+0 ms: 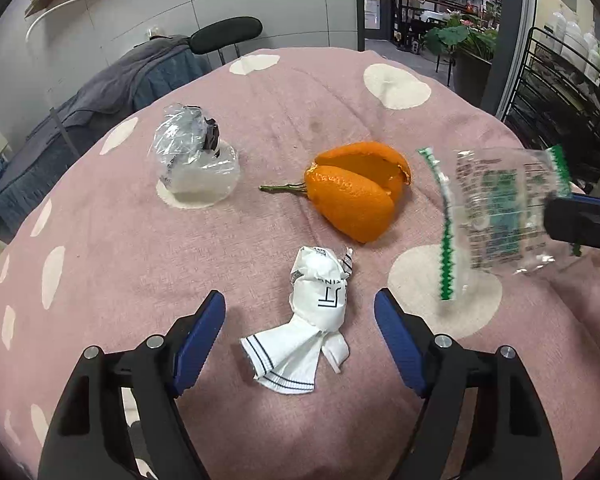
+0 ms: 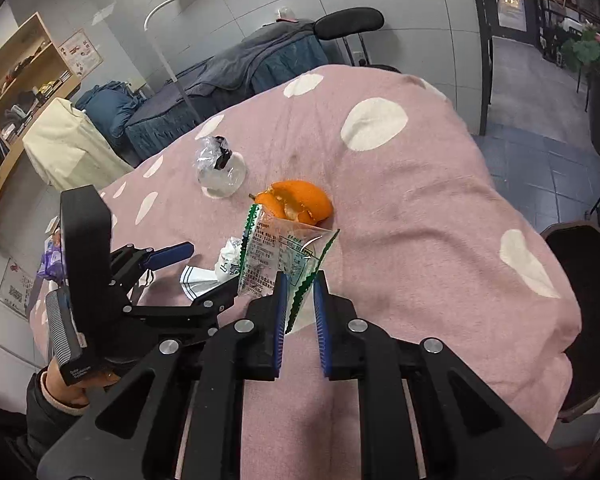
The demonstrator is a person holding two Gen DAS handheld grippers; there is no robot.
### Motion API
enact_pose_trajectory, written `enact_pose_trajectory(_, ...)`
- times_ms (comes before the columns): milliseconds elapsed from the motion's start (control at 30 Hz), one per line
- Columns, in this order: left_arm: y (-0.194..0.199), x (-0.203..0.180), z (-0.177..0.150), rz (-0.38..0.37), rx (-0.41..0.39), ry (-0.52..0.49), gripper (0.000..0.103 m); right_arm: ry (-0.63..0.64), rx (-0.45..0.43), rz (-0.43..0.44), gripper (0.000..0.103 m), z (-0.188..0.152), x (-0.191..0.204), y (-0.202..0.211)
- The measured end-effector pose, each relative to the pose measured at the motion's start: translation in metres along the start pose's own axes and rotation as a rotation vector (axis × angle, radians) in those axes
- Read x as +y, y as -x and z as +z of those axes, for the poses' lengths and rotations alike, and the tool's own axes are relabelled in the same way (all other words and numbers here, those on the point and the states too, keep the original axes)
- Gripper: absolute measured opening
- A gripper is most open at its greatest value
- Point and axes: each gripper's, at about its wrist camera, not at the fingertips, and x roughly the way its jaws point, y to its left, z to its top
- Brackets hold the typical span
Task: Collect trash
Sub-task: 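Grasp the clear green-edged wrapper with the right gripper while the left grasps the white paper wrapper, then carry the clear wrapper over the bin with the right gripper while the left lifts the white paper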
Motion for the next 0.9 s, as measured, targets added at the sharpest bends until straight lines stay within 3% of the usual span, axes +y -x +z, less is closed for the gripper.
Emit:
enact_pose_trajectory(133,-0.013,-0.005,0.003,-0.001,0.056,0.0,0.061,-0.015,-0.039,-0.01,0.015,-0.006,-0.011,0.021)
enact_pose_trajectory(233,-0.012,-0.008,0.001,0.016,0.062,0.004,0.046,-0.025,-0.067,-0.034,0.015,-0.01,-0.021,0.032)
enact_pose_trajectory(300,-0.01,-0.007,-0.001,0.003,0.067,0.025,0.03,-0.039,-0.084,-0.054,0.015,-0.014,-0.03,0.039)
enact_pose_trajectory(700,0.028,-0.025,-0.008,-0.07,-0.02,0.103,0.028,-0.172,-0.185,-0.104,0.015,-0.032,-0.088,0.077)
enact_pose_trajectory(900,0.047,-0.05,0.004,-0.194,-0.067,0.12,0.028,-0.257,-0.25,-0.183,0.015,-0.042,-0.132,0.108)
